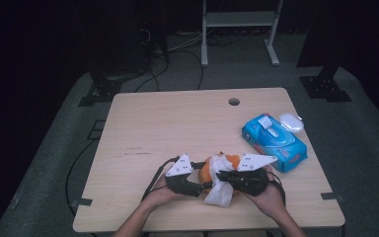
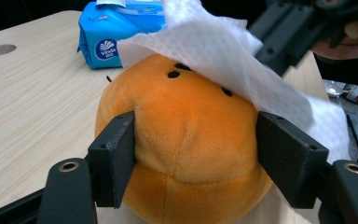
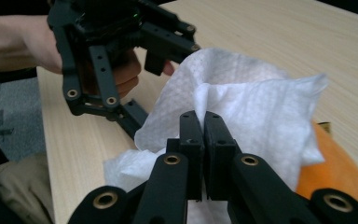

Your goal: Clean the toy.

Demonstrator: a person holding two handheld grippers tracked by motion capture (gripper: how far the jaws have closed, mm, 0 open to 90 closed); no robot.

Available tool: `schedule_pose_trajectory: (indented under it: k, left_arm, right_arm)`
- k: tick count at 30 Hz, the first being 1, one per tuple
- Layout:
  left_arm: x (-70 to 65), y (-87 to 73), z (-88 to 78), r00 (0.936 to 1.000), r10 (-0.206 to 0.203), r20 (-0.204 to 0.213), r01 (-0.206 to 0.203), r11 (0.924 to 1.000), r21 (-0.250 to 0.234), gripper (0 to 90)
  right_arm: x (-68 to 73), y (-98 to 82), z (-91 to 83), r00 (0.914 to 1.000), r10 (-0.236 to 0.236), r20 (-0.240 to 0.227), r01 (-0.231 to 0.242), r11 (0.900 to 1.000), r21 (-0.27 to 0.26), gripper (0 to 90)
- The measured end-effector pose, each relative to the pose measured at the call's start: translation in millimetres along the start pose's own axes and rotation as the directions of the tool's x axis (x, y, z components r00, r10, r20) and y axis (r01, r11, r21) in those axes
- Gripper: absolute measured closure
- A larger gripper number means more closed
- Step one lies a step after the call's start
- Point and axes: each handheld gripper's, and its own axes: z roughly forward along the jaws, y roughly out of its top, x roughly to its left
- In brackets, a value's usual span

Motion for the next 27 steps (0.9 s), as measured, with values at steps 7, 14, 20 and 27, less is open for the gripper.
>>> schedule_pose_trajectory:
  k: [7, 14, 20, 27]
  left_arm:
    - [3.3, -0.4, -0.2, 0.9997, -0.020, 0.016, 0.020, 0.9998, -0.002, 30.2]
    - [1.7, 8.1, -1.6, 0.9978, -0.066, -0.004, 0.066, 0.9978, 0.002, 26.2]
    - [0.1, 4.5, -0.5, 0.9997, -0.026, -0.004, 0.026, 0.9995, 0.018, 29.9]
    - [2.5, -1.5, -1.1, 0.9997, -0.024, -0.001, 0.024, 0.9996, 0.013, 31.9]
  right_arm:
    - [-35.6, -10.6, -23.1, 0.9880, 0.100, 0.118, -0.097, 0.995, -0.031, 86.4]
    - [-28.3, -17.4, -17.4, 0.9946, 0.096, 0.041, -0.097, 0.994, 0.041, 86.8]
    - [-6.6, -7.8, -7.4, 0.9990, 0.045, -0.005, -0.044, 0.998, 0.037, 86.8]
    - [-7.7, -5.8, -8.0, 0.9992, 0.016, 0.036, -0.016, 1.000, 0.019, 86.8]
